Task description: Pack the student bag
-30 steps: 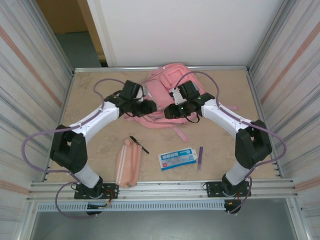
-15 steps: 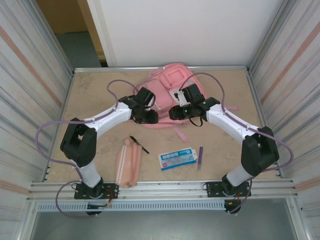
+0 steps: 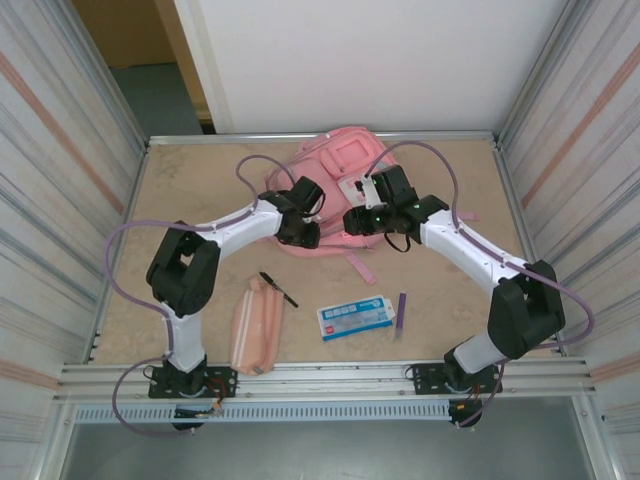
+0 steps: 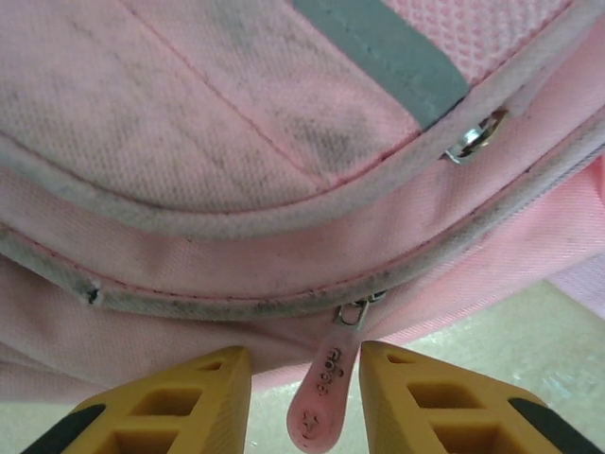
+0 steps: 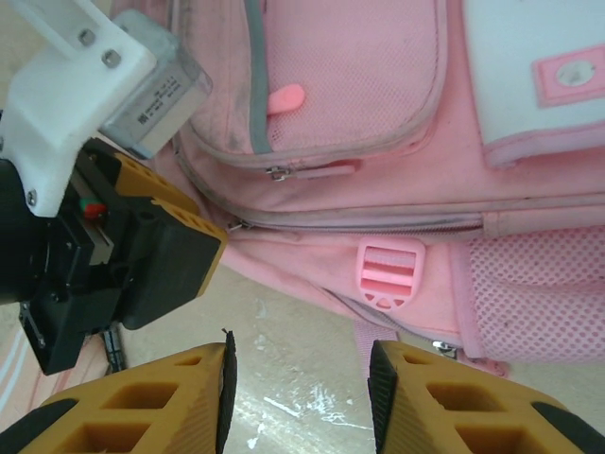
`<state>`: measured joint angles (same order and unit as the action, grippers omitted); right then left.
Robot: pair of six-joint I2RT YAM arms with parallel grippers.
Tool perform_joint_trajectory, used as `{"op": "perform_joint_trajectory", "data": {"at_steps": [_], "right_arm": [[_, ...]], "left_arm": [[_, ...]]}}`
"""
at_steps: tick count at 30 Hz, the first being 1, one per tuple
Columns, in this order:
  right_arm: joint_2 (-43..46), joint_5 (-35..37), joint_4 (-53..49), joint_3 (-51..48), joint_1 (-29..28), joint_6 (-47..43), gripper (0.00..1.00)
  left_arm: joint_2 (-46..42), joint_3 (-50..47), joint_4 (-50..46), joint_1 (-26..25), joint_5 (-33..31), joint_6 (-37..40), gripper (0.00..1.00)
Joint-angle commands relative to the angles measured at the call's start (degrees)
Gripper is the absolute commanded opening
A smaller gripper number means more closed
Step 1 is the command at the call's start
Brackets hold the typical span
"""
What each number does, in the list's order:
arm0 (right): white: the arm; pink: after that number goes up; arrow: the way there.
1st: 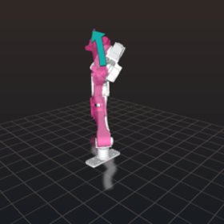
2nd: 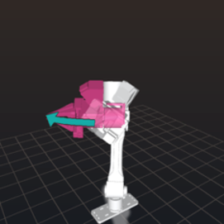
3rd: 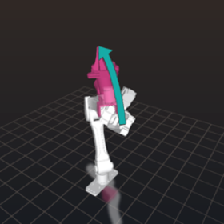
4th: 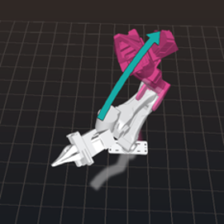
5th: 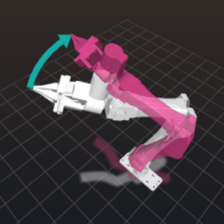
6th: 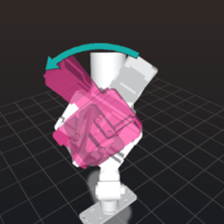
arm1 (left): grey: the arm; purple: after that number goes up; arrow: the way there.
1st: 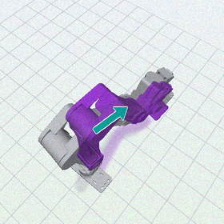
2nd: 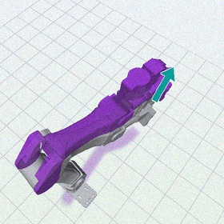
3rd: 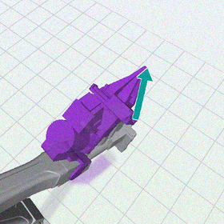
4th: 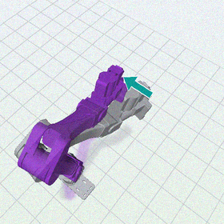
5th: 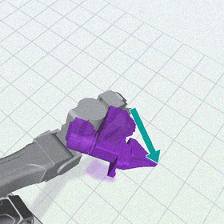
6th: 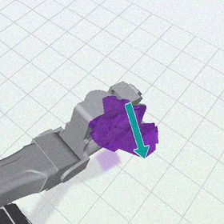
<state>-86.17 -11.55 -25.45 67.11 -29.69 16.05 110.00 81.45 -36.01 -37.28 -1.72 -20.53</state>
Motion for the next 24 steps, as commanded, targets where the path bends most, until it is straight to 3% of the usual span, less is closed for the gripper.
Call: {"op": "perform_joint_trajectory", "data": {"at_steps": [1,5,19,24], "right_arm": [[1.6,0.4,0.8,-0.9,0.9,-1.0,0.42],[2.1,0.3,0.7,-0.9,1.5,-1.2,0.42],[3.7,-2.4,1.0,-1.0,4.2,-0.5,0.42],[4.3,-2.7,1.2,-1.6,4.5,-0.4,0.42]], "left_arm": [[1.3,2.0,-0.9,-0.8,-4.6,3.8,0.33],[2.0,2.1,-0.9,-1.0,-4.2,4.7,0.27],[4.6,3.5,-2.5,-1.8,-5.5,7.5,0.27],[4.7,3.2,-2.7,-1.9,-6.6,7.4,0.09]]}}
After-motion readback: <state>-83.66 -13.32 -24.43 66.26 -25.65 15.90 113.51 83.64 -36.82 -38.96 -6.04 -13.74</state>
